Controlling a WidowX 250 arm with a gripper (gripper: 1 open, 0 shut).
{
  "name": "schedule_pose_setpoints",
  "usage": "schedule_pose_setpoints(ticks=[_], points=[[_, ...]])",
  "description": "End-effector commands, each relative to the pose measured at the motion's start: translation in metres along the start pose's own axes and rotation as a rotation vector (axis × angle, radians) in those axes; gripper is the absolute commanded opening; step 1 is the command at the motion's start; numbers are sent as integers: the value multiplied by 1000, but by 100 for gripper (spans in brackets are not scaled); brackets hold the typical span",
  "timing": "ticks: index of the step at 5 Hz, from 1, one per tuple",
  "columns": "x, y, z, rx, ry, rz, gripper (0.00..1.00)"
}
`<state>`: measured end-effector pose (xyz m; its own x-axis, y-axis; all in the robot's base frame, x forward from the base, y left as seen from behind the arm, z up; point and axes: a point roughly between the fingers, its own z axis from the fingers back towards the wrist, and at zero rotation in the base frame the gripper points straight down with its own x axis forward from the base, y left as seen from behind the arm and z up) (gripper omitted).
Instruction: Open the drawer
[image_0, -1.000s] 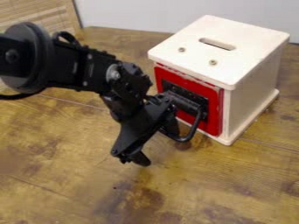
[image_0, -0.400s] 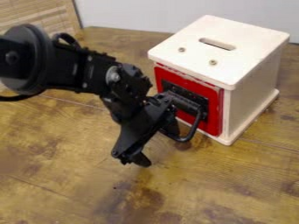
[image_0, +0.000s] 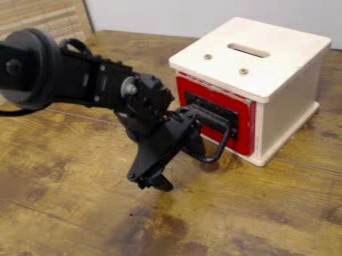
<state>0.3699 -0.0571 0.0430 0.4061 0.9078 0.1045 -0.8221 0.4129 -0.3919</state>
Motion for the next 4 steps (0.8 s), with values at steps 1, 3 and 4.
schedule_pose_setpoints(ticks=[1, 3, 4], points=[[9, 2, 7, -4, -20, 12, 100], [12, 2, 9, -4, -27, 26, 100], [13, 2, 10, -4, -30, 34, 100]])
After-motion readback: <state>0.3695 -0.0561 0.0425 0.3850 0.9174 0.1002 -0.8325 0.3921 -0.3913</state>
